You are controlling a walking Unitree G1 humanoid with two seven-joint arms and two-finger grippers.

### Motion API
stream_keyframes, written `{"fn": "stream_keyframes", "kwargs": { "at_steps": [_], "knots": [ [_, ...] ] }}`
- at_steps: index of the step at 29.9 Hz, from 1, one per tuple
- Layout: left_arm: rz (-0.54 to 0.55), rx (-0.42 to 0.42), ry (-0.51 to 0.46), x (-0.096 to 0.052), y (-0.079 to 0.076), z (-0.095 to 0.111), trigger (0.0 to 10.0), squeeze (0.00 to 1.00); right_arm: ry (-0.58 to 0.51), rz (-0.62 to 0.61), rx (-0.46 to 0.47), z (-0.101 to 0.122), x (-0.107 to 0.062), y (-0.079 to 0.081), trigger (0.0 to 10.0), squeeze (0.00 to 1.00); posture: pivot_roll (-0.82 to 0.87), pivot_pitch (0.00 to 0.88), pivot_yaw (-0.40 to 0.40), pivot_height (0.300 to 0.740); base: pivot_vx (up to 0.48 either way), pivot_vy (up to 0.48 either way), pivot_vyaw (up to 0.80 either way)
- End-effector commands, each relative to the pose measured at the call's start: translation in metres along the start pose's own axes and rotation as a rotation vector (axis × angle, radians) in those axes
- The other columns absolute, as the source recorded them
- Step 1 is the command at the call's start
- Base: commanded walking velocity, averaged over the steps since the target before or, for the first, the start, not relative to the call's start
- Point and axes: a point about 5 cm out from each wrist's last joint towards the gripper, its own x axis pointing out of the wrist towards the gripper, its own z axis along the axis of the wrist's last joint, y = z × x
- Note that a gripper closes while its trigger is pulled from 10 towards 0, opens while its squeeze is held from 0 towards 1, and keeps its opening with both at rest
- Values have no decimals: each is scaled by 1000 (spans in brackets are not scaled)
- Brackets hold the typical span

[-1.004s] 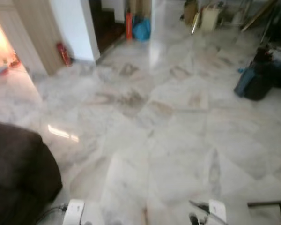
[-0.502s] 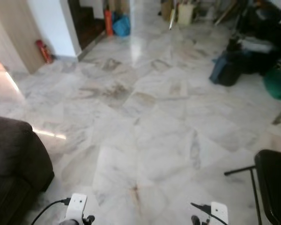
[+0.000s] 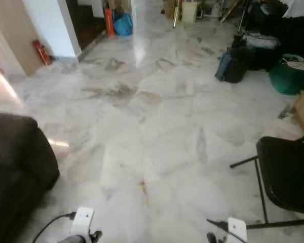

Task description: Move the pillow to the sofa from floor

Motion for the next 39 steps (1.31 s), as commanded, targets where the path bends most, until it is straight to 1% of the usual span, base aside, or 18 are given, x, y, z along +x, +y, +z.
{"fn": "stream_keyframes", "kwargs": {
  "at_steps": [1, 29, 34, 38, 39],
  "knots": [
    [5, 16, 24, -1, 2, -4, 10000, 0, 7, 5, -5, -2, 0, 1, 10000, 0, 51, 29, -8, 740, -337, 0, 0],
    [5, 19, 26, -1, 3, -5, 10000, 0, 11, 4, -7, -2, 0, 1, 10000, 0, 53, 34, -10, 740, -336, 0, 0],
    [10, 11, 25, -1, 3, -5, 10000, 0, 13, 5, -13, -3, 0, 1, 10000, 0, 53, 36, -11, 740, 0, 0, 0],
    [8, 12, 25, -1, 3, -5, 10000, 0, 19, 4, -37, -2, 0, 0, 10000, 0, 52, 36, -11, 740, 0, 0, 0],
    [8, 11, 25, -1, 3, -5, 10000, 0, 23, 14, -57, -2, 0, 1, 10000, 0, 52, 37, -11, 740, 0, 0, 0]
  ]
}}
